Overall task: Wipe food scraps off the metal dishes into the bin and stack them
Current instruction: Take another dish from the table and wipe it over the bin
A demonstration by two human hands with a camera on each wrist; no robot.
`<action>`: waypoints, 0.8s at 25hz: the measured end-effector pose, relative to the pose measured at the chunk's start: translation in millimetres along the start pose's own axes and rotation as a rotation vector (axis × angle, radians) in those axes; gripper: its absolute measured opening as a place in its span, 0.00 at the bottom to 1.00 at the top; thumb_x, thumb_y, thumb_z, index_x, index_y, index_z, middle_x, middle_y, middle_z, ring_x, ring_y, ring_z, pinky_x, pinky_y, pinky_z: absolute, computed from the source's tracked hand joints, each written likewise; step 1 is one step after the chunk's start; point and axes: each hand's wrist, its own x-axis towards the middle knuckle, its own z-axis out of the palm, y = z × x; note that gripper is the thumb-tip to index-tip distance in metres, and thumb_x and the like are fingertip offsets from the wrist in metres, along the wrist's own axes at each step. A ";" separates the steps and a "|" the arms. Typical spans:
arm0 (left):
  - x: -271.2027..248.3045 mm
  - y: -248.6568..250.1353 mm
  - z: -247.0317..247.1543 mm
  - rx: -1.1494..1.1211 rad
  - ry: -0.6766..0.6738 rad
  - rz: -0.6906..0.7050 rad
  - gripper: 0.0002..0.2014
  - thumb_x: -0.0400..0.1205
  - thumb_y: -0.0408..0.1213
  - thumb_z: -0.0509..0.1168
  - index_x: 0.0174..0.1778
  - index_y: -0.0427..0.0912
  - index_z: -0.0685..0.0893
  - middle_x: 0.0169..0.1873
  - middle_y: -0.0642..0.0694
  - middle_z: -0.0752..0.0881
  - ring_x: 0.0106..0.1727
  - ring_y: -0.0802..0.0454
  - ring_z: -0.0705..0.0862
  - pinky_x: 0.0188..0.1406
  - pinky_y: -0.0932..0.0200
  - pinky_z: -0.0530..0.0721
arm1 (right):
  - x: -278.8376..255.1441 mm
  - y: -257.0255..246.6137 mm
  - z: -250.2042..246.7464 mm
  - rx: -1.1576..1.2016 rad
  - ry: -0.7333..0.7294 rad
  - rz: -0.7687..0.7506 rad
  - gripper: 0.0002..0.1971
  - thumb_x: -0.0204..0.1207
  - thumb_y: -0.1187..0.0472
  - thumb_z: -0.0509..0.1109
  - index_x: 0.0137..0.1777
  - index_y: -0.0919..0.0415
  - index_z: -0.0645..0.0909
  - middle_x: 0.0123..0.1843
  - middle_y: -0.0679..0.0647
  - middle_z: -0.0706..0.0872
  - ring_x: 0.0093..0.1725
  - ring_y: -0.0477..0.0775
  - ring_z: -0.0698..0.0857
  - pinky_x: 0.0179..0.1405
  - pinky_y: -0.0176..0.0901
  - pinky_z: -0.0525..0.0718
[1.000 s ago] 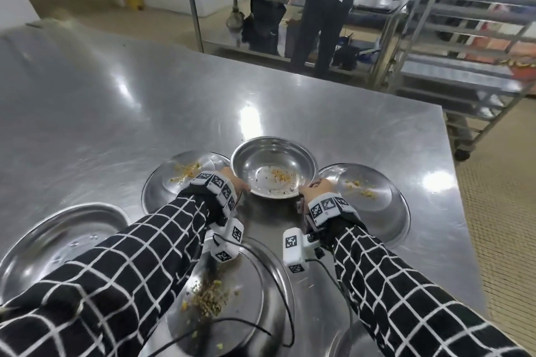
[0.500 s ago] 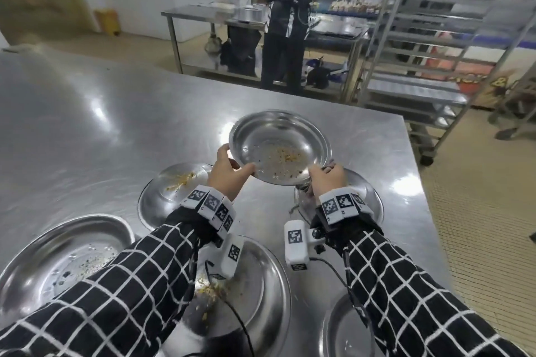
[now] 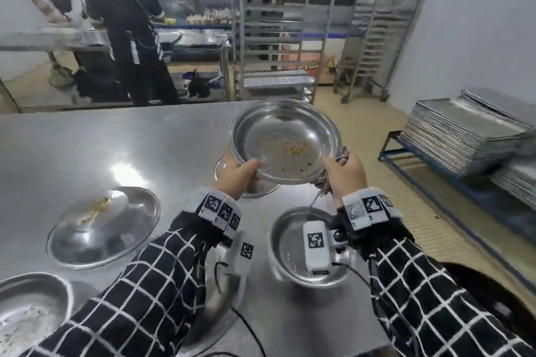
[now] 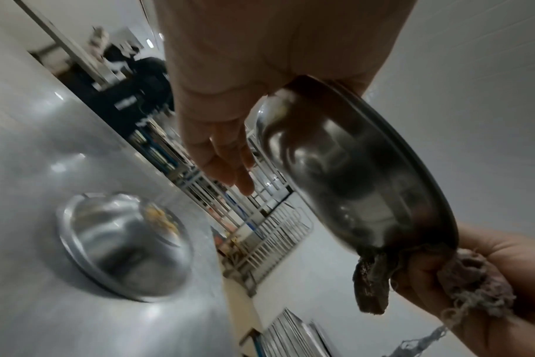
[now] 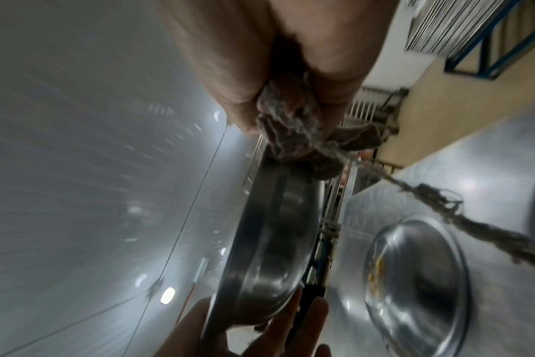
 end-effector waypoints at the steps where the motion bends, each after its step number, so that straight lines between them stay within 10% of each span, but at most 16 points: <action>1: -2.6 -2.5 18.0 -0.017 -0.045 -0.010 0.06 0.80 0.31 0.65 0.43 0.48 0.78 0.32 0.48 0.82 0.33 0.54 0.82 0.40 0.55 0.83 | -7.2 3.4 -22.5 0.009 0.059 0.012 0.07 0.73 0.63 0.69 0.49 0.60 0.75 0.43 0.56 0.82 0.34 0.51 0.80 0.32 0.44 0.79; 6: -26.7 -2.7 112.8 -0.107 -0.315 -0.055 0.08 0.81 0.31 0.63 0.49 0.48 0.75 0.39 0.44 0.81 0.39 0.50 0.83 0.43 0.55 0.83 | -38.9 20.9 -124.8 0.067 0.301 0.045 0.06 0.74 0.62 0.69 0.49 0.61 0.76 0.40 0.54 0.82 0.34 0.52 0.80 0.28 0.40 0.77; 15: -62.7 -36.1 276.6 -0.193 -0.504 -0.146 0.22 0.82 0.42 0.62 0.73 0.46 0.69 0.60 0.36 0.81 0.52 0.42 0.85 0.32 0.60 0.86 | -62.6 90.5 -272.8 0.147 0.480 0.181 0.17 0.58 0.50 0.74 0.49 0.48 0.79 0.51 0.55 0.88 0.51 0.59 0.88 0.58 0.63 0.84; 20: -74.5 -46.0 344.6 -0.097 -0.516 -0.060 0.20 0.86 0.44 0.57 0.75 0.57 0.65 0.57 0.47 0.78 0.53 0.45 0.82 0.38 0.51 0.88 | -54.3 116.5 -343.5 -0.008 0.462 0.192 0.03 0.80 0.57 0.67 0.51 0.52 0.78 0.51 0.58 0.86 0.56 0.62 0.85 0.63 0.59 0.81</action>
